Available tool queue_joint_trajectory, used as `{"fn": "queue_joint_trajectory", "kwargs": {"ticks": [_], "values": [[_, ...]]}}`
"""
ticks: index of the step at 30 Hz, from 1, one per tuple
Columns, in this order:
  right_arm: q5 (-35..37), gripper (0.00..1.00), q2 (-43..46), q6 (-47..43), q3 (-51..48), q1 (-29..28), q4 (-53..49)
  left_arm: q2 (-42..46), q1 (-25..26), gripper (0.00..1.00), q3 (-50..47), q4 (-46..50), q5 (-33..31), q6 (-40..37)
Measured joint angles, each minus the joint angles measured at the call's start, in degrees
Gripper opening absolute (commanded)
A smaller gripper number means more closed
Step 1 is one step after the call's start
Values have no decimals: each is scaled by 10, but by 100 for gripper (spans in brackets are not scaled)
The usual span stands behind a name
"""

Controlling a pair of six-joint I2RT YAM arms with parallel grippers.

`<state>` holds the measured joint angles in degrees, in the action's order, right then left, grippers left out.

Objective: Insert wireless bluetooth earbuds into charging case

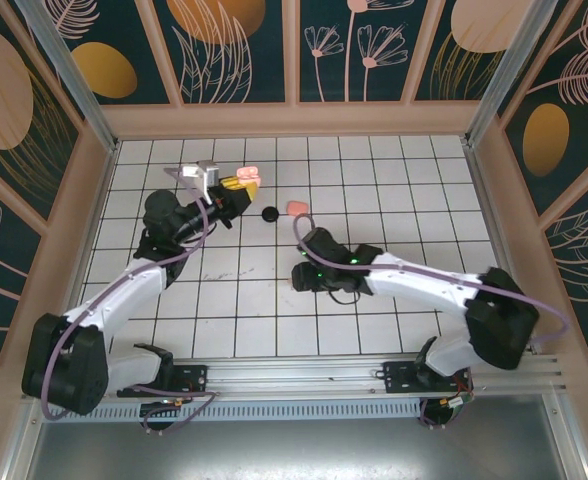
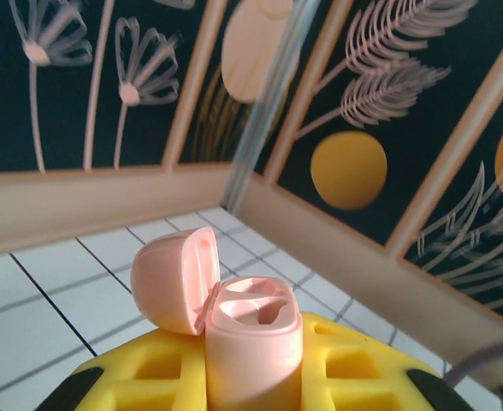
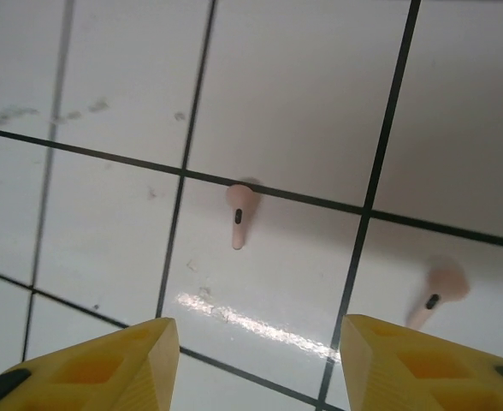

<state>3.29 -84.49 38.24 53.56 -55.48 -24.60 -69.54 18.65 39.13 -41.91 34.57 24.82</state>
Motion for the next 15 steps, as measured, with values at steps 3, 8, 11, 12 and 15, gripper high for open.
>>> {"fn": "queue_joint_trajectory", "kwargs": {"ticks": [3,8,11,12,15], "values": [[24,49,-68,36,43,-15,-12,30,0,0,-16,-21,-31,6],[56,47,-141,75,108,-29,-31,64,0,0,-43,-36,-68,10],[70,46,-169,90,136,-32,-45,74,0,0,-54,-42,-83,10],[75,45,-177,94,144,-32,-49,76,0,0,-56,-44,-86,11],[83,45,-194,102,157,-32,-59,77,0,0,-59,-46,-92,12]]}}
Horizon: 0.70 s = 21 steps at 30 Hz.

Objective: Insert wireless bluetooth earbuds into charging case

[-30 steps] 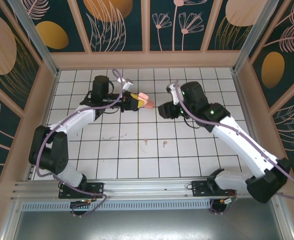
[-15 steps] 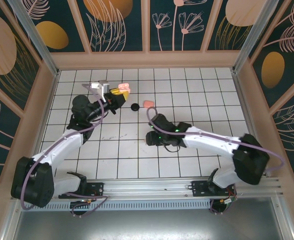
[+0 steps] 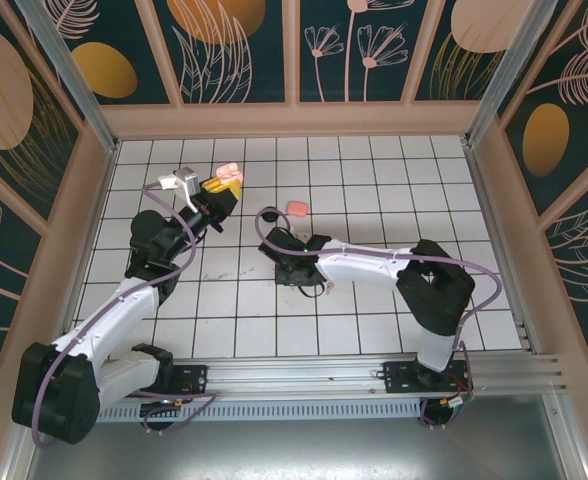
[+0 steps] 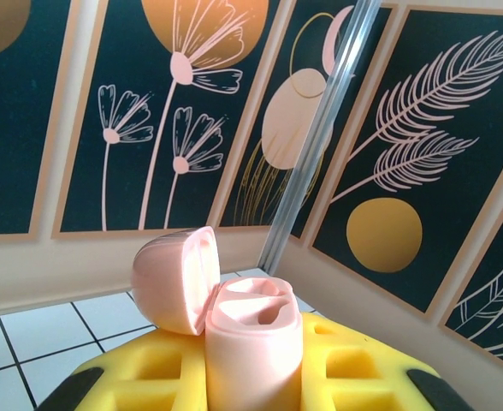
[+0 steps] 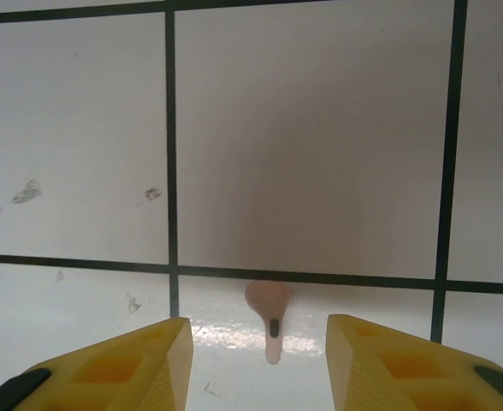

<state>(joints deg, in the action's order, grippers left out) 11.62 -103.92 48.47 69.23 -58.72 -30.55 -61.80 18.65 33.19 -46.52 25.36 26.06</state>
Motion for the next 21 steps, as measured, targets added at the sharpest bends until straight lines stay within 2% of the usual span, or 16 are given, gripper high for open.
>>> {"fn": "queue_joint_trajectory", "kwargs": {"ticks": [21], "values": [[1,36,-69,0,25,0,-10,1,0,0,-3,-4,-4,6]]}}
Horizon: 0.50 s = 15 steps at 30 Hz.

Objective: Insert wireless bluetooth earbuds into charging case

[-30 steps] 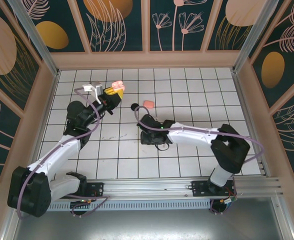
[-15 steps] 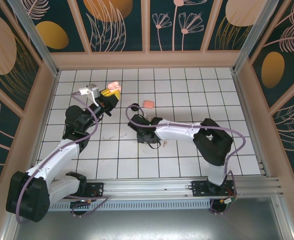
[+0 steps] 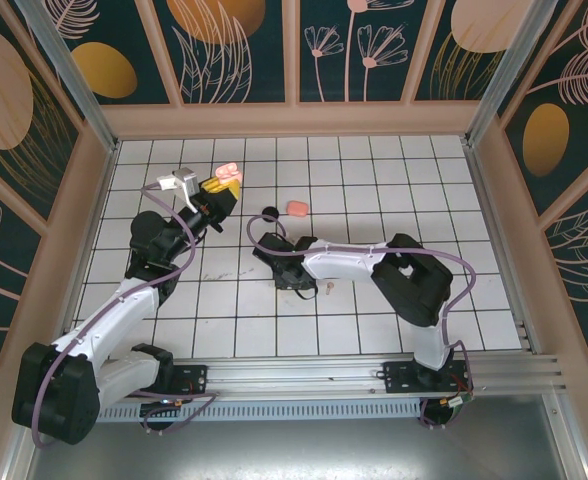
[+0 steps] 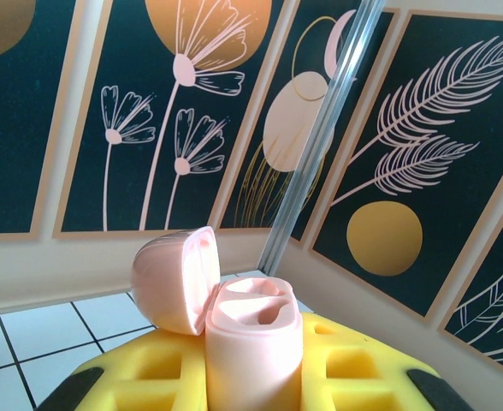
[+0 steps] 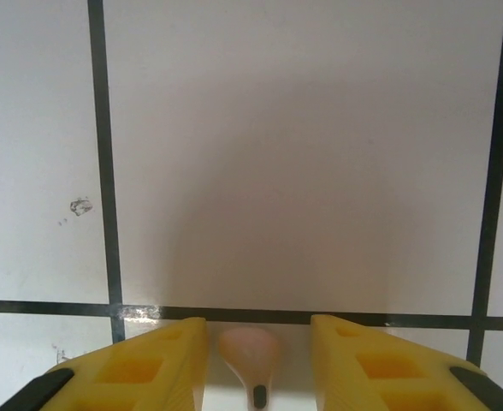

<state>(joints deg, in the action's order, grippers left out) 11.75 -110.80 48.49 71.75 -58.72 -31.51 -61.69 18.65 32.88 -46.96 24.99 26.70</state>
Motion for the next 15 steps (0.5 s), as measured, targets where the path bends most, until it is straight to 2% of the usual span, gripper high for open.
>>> {"fn": "queue_joint_trajectory", "kwargs": {"ticks": [15], "values": [[0,31,-2,-1,2,2,0,0,0,0,-3,-4,1,6]]}}
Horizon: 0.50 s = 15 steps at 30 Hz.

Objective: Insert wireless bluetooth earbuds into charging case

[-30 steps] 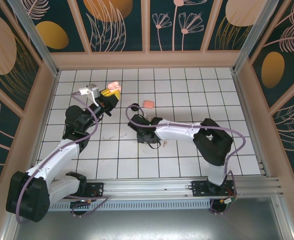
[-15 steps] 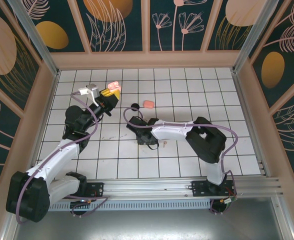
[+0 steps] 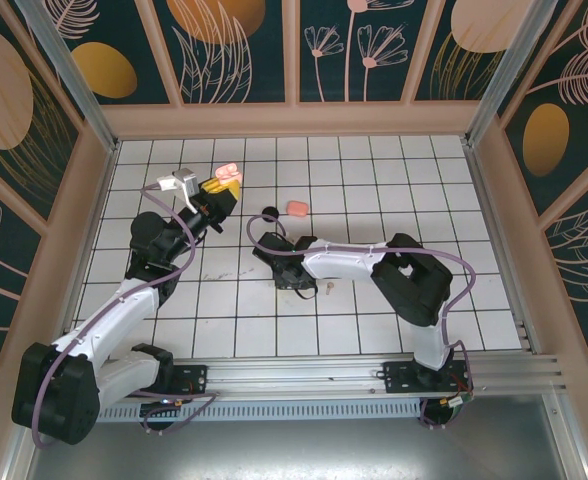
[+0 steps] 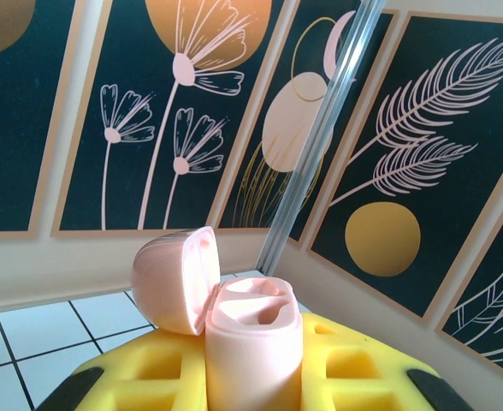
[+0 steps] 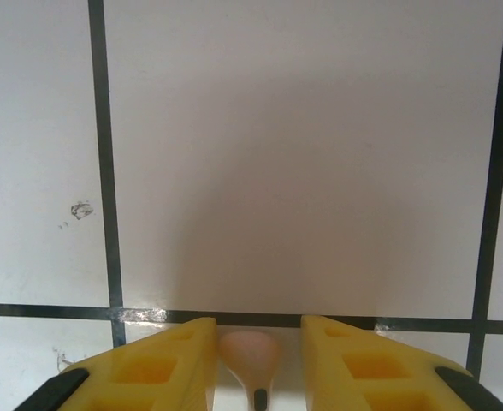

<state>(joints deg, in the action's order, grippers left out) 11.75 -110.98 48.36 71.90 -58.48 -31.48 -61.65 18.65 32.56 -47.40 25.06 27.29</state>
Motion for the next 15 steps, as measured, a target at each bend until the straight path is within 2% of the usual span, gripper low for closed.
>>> {"fn": "queue_joint_trajectory", "kwargs": {"ticks": [15], "values": [[0,18,-1,-7,1,3,4,0,0,0,0,0,6,0]]}}
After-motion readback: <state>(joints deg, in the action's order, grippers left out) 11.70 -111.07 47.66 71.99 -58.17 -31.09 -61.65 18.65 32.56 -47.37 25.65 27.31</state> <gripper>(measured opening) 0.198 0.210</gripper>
